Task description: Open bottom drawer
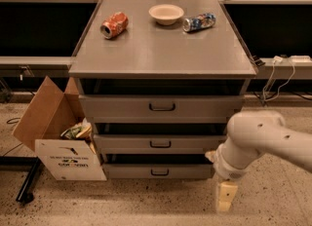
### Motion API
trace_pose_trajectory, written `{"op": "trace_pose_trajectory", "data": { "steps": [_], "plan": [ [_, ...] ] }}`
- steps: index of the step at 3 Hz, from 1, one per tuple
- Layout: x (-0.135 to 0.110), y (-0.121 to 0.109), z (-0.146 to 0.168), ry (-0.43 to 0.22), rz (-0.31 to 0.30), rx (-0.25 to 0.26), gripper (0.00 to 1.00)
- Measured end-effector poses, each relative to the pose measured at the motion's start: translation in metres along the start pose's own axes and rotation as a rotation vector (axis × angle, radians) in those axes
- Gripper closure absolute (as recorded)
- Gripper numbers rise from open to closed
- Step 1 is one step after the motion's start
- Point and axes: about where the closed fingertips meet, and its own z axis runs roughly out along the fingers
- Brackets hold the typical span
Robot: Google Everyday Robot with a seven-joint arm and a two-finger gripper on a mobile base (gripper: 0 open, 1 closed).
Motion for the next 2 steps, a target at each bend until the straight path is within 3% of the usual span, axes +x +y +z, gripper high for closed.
{"op": "trace_pose_trajectory", "data": {
  "steps": [1, 2],
  "plan": [
    [0.003, -0.007, 0.068, -0.022, -0.045, -0.03, 0.0],
    [0.003, -0.016, 0.166, -0.04, -0.123, -0.1, 0.0]
  ]
}}
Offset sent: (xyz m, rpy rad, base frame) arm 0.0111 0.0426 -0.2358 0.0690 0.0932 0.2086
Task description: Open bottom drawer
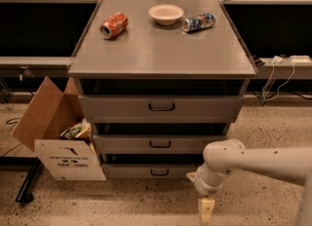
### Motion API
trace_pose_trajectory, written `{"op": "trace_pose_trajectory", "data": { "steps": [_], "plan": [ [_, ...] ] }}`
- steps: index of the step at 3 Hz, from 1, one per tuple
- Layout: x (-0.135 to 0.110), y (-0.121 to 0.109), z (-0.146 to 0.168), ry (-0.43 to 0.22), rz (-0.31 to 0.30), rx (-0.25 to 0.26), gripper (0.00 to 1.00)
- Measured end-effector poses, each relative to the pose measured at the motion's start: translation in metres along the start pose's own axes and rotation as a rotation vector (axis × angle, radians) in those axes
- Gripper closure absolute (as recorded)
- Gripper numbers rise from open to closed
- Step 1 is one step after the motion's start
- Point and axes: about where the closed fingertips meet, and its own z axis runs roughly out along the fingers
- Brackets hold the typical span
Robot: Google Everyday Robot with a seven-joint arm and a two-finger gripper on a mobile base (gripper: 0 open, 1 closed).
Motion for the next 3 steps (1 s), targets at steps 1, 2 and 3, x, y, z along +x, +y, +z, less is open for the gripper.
{"op": "trace_pose_trajectory", "data": {
  "steps": [1, 2, 3],
  "plan": [
    [-0.001, -0.006, 0.065, -0.03, -0.025, -0.077, 0.0],
    [-0.001, -0.006, 0.066, -0.03, -0.025, -0.077, 0.0],
    [0.014, -0.02, 0.083, -0.045, -0.019, -0.083, 0.0]
  ]
}}
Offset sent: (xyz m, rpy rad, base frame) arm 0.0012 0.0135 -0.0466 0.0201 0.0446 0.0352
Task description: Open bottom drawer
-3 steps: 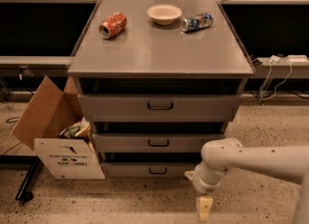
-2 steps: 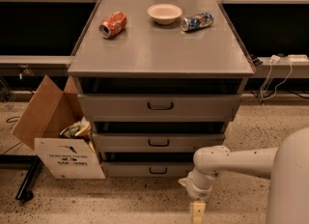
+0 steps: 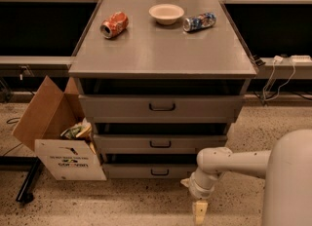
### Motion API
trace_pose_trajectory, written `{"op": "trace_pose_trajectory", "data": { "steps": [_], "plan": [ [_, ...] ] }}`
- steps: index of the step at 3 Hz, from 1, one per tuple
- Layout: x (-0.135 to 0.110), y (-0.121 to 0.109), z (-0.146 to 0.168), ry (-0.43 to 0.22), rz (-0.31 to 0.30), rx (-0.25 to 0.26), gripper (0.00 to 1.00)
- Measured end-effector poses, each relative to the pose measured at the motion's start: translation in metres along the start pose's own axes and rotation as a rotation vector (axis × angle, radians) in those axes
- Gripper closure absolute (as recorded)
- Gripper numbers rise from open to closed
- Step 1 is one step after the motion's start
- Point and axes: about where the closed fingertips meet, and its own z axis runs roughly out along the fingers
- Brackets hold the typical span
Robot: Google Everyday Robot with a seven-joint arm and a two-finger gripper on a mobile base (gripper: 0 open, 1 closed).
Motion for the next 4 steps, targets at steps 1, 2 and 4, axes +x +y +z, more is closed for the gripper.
{"op": "trace_pose_trajectory", "data": {
  "steps": [1, 2, 4],
  "plan": [
    [0.034, -0.032, 0.025, -0.022, 0.001, 0.031, 0.0],
    [0.061, -0.067, 0.042, -0.073, -0.004, 0.089, 0.0],
    [0.067, -0.111, 0.058, -0.183, -0.056, 0.127, 0.0]
  ]
}}
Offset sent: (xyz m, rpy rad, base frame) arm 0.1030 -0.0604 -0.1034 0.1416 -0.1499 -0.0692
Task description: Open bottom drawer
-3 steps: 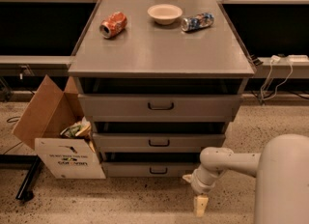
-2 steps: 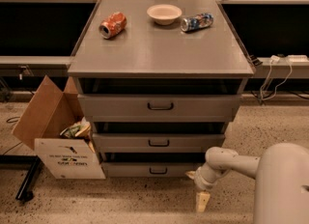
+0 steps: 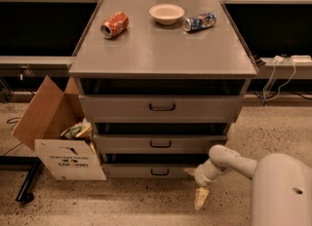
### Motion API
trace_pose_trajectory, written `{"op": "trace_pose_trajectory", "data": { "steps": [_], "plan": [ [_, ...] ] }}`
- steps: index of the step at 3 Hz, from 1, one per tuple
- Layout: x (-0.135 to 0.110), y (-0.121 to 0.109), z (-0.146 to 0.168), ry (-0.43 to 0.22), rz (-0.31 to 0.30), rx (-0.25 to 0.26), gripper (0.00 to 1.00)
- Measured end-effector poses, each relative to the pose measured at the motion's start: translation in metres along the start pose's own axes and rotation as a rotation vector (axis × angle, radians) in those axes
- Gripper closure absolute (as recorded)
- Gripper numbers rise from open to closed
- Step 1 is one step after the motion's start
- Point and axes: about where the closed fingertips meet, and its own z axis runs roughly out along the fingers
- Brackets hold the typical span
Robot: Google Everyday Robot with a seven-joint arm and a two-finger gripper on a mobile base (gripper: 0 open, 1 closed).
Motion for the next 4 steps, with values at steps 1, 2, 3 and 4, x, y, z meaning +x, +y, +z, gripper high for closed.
{"op": "trace_pose_trajectory", "data": {
  "steps": [1, 2, 3, 4],
  "plan": [
    [0.001, -0.003, 0.003, -0.009, -0.005, -0.001, 0.0],
    [0.0, -0.004, 0.005, -0.004, -0.012, 0.007, 0.0],
    [0.002, -0.014, 0.004, 0.001, -0.037, 0.053, 0.0],
    [0.008, -0.026, 0.007, -0.001, -0.053, 0.095, 0.0]
  ]
}}
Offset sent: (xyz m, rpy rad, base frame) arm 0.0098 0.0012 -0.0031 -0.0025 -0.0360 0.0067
